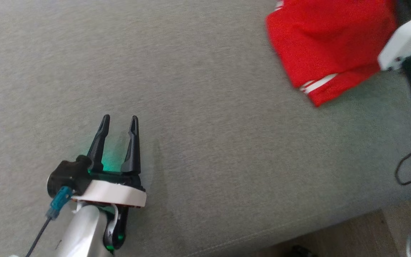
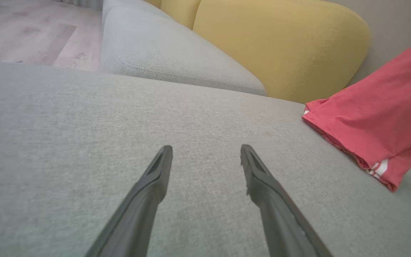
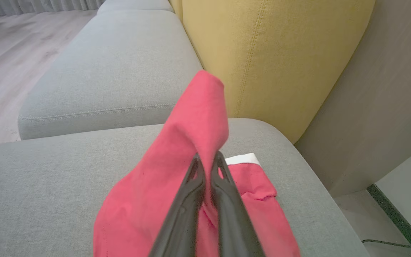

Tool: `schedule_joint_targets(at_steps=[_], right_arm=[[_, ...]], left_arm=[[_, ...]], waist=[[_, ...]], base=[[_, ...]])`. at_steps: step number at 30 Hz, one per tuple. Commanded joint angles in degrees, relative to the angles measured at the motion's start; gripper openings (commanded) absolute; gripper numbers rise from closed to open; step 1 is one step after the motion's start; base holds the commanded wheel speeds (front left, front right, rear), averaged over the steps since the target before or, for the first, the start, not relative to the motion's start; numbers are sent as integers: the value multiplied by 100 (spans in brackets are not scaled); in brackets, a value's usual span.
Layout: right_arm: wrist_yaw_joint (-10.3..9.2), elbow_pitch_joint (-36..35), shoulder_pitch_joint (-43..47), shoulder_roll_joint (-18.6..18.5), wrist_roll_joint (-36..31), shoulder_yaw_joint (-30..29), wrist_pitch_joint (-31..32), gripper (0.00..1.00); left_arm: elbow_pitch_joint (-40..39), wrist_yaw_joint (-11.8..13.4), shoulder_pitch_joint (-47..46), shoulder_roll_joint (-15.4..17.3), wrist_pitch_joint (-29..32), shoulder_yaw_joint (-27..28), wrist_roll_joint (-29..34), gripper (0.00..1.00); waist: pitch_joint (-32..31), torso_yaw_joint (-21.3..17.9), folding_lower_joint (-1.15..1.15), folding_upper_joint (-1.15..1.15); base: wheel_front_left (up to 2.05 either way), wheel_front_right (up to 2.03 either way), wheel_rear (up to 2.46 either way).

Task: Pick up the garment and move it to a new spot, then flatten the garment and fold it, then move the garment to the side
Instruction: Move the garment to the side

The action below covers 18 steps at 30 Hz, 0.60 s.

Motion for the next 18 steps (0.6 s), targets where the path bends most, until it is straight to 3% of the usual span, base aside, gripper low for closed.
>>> schedule_joint_targets(at_steps=[1,10,11,12,13,18], right_arm=[[37,-119,-256,-204,-70,-81,62,0],[37,264,-467,-1090,-573,-921,303,0],[37,328,-484,-1120,-656,-1046,266,27],[37,369,-503,-1112,-727,-1147,182,80],[37,410,-521,-1086,-806,-1258,75,100],[37,555,-507,-872,-1136,-1498,-276,100]], left_arm=[[-115,12,-109,-16,-72,159,-45,100],[74,-49,-131,-142,-206,42,-93,100],[93,-54,-137,-148,-215,34,-94,100],[108,-54,-141,-153,-224,31,-94,100],[120,-52,-143,-157,-232,30,-94,100],[163,-55,-152,-151,-254,42,-102,100]], waist=[[0,281,0,0],[40,858,0,0],[43,895,0,0],[45,923,0,0],[46,943,0,0],[39,971,0,0]], base=[[0,0,0],[0,0,0],[0,0,0],[0,0,0],[0,0,0],[0,0,0]])
